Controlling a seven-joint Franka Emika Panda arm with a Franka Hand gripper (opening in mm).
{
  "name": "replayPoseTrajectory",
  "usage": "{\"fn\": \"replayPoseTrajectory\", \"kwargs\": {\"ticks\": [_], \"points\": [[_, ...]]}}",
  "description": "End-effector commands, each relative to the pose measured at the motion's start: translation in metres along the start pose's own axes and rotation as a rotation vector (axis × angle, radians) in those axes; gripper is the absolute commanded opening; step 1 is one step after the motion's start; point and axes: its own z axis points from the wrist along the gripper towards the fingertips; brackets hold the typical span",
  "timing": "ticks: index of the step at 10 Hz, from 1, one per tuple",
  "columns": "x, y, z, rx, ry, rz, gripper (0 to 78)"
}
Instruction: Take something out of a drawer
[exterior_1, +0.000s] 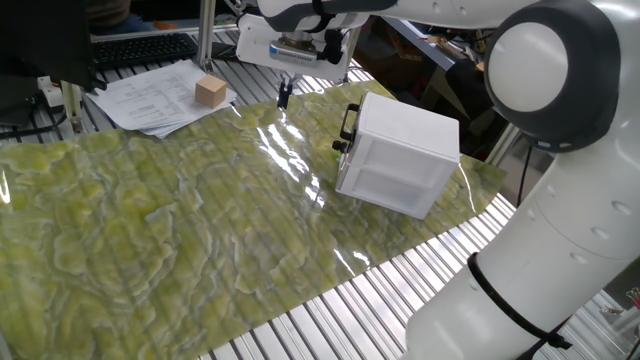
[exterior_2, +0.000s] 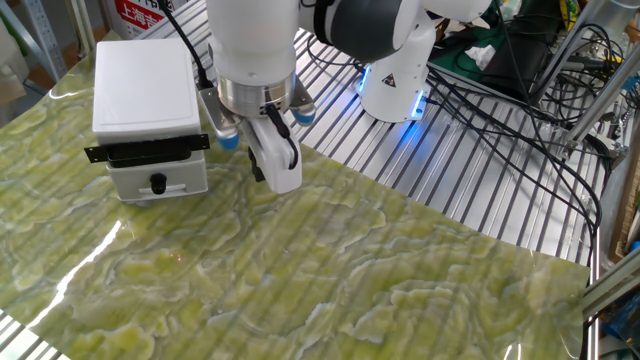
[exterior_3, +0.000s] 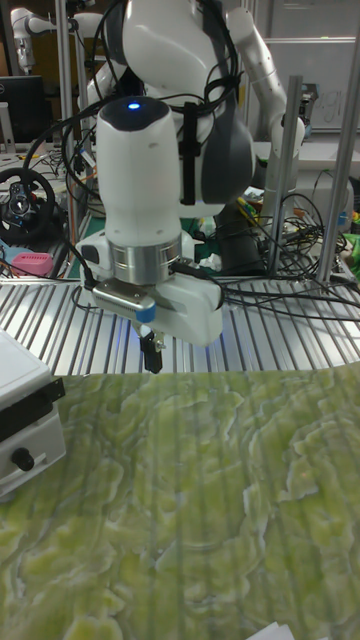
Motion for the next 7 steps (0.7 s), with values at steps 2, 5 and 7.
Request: {"fn": "replayPoseTrajectory", "kwargs": {"ticks": [2,5,7], "points": [[-0.002,0.0,-0.001,-0.002,-0.003,-0.011,0.0],[-0.008,-0.002,0.002,-0.002,-0.002,-0.004,0.0],[-0.015,-0.008,0.009,-0.004,-0.011,-0.014,0.0]]}}
